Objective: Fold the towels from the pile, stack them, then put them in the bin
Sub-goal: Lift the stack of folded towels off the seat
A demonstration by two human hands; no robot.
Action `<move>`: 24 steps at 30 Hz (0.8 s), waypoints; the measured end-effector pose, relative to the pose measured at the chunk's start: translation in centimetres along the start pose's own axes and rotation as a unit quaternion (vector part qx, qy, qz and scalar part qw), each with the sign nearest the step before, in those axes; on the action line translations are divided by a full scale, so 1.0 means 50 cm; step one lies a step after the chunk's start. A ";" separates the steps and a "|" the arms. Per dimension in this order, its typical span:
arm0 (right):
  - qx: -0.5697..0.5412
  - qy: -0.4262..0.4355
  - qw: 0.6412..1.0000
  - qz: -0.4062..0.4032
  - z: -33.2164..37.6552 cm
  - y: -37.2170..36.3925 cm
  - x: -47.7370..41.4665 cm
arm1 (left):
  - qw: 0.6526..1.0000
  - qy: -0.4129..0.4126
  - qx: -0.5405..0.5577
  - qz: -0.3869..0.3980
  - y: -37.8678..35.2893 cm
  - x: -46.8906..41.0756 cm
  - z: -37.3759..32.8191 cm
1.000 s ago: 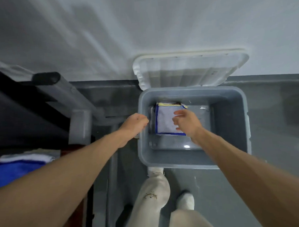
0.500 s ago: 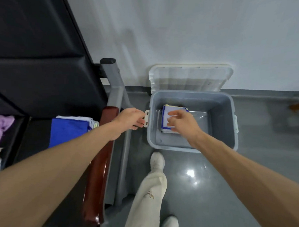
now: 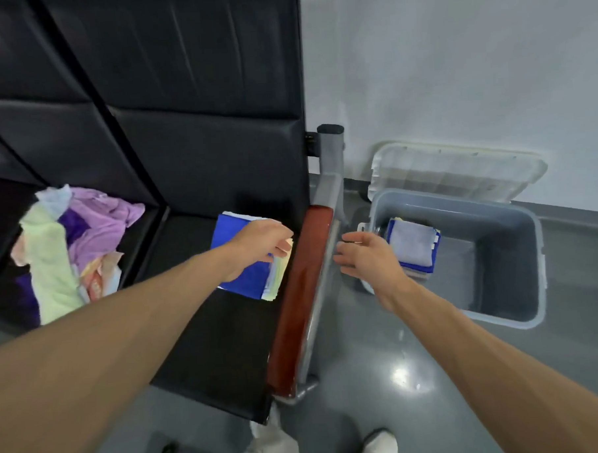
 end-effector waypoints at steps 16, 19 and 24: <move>0.087 -0.209 0.973 -0.056 -0.106 -0.397 -0.292 | 0.990 0.138 0.017 -0.015 0.325 -0.348 0.327; 0.069 -0.222 0.971 -0.062 -0.153 -0.412 -0.342 | 0.984 0.160 0.052 0.056 0.310 -0.416 0.379; 0.021 -0.210 0.972 -0.100 -0.234 -0.435 -0.394 | 0.963 0.172 0.181 0.101 0.280 -0.475 0.430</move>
Point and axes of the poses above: each hand's wrist, its own x-axis away from the middle knuckle, its own y-axis out of the back of the hand, z = x × y, the point moved 5 cm from there along -x, towards the middle knuckle, and after that the axes turned 11 degrees about x, right-handed, at the moved point
